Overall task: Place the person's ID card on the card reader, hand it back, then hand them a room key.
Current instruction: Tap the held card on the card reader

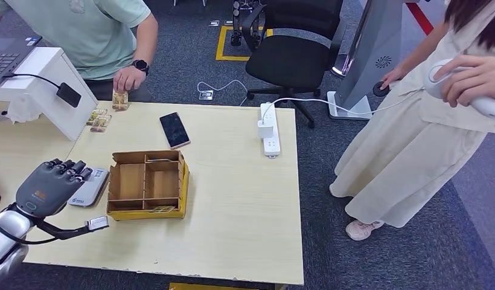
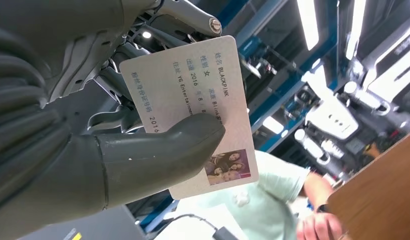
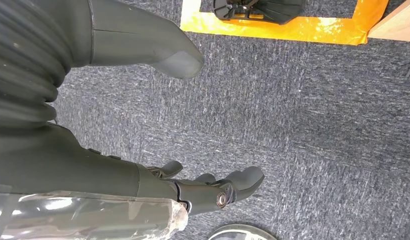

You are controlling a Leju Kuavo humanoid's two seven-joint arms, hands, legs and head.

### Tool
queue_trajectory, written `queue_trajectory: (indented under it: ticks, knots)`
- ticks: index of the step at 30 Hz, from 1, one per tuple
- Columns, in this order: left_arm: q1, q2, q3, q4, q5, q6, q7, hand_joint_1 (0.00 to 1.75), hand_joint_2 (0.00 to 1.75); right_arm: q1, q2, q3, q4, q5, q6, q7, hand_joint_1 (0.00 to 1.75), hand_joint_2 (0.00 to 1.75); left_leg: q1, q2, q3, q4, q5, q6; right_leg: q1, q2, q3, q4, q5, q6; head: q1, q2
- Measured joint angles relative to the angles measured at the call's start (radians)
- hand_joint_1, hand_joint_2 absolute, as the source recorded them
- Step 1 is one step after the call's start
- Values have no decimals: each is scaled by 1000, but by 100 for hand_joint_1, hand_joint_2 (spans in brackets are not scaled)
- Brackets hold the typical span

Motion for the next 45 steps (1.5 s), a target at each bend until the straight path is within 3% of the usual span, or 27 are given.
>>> queue_trajectory:
  ticks: [19, 24, 32, 45]
  knots:
    - [21, -63, -5, -68, -54, 34, -9, 175, 175, -4, 0, 1, 0, 4, 0, 0, 0, 175, 0, 0, 0, 0, 0, 0, 0, -1, 0, 0, 0, 0, 0, 0]
    - [-49, -73, -9, -23, -32, 23, -14, 175, 175, -10, 0, 9, 0, 12, 0, 2, 0, 175, 0, -1, 0, 0, 0, 0, 0, -2, 0, 0, 0, 0, 0, 0]
    - [-214, -111, -57, 175, -13, 11, -28, 175, 175, -21, 0, 23, 1, 15, -1, 10, 0, 175, 0, -1, 0, 0, 1, -2, 0, -2, 0, 0, 1, 0, 0, 0]
    - [-271, -135, -94, 302, -14, -15, -28, 175, 175, -19, 0, 24, 1, 12, -2, 10, 0, 175, 0, 0, 0, 0, 1, -2, 0, -1, -1, 0, 1, 0, 0, 0]
